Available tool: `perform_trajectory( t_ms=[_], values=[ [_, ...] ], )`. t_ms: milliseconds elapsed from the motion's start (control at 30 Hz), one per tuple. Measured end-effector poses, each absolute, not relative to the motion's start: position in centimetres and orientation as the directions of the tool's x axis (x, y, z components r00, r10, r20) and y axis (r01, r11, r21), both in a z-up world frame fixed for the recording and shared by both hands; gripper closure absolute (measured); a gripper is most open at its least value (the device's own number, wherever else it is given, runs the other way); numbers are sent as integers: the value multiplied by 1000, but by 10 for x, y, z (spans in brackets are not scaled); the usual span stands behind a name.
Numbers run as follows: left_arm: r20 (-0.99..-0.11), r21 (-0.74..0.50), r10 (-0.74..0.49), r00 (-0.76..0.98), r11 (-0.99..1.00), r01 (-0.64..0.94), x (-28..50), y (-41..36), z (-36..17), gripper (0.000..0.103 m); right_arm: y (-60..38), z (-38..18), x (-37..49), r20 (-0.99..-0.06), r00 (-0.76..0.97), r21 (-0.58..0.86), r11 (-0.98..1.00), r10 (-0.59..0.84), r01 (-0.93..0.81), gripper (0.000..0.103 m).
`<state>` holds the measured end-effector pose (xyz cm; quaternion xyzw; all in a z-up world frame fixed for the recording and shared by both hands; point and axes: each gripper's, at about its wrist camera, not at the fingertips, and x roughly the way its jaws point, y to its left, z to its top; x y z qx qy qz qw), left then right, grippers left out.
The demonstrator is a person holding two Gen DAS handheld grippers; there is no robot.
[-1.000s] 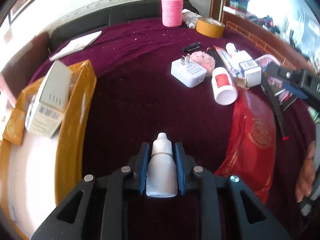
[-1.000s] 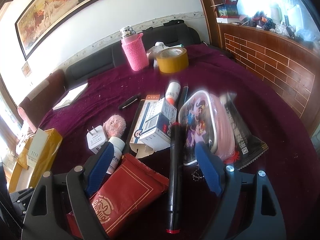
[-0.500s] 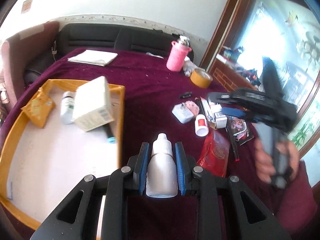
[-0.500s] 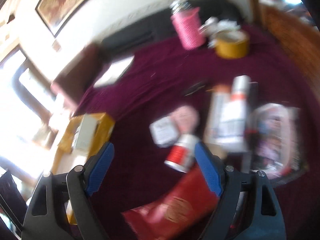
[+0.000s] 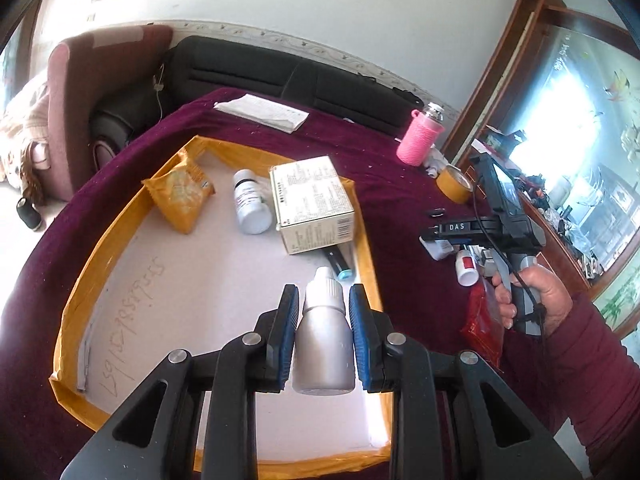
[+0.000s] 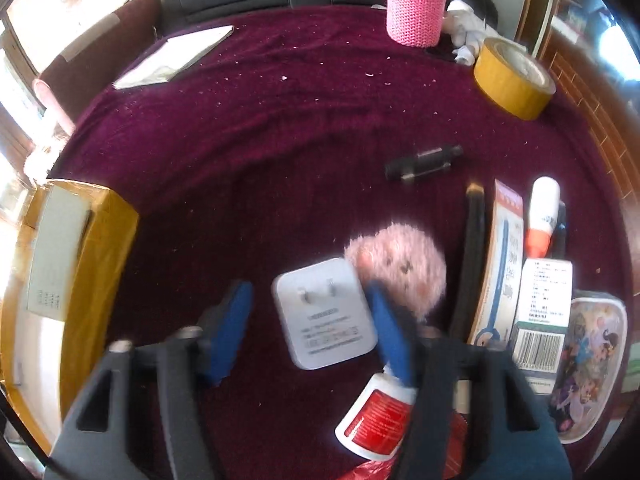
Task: Organize objects
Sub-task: 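Carry the dropper bottle to the tray with the left gripper while the right brings the charger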
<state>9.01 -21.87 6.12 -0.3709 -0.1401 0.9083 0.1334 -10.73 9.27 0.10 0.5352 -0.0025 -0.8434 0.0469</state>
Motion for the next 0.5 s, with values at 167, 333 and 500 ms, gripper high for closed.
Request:
perform_trajectory(
  t_ms=[167, 333, 500],
  values=[
    [-648, -357, 333, -685, -927, -114, 89, -229, 56, 81, 88, 3, -97, -907, -419, 5, -997, -36, 74, 66],
    [-636, -330, 303, -709, -938, -105, 92, -240, 67, 81, 93, 30, -68, -867, -479, 104, -991, -134, 90, 66],
    [-660, -268, 236, -714, -961, -71, 78, -253, 81, 81, 67, 71, -33, -813, -505, 212, -955, -289, 207, 65]
  ],
)
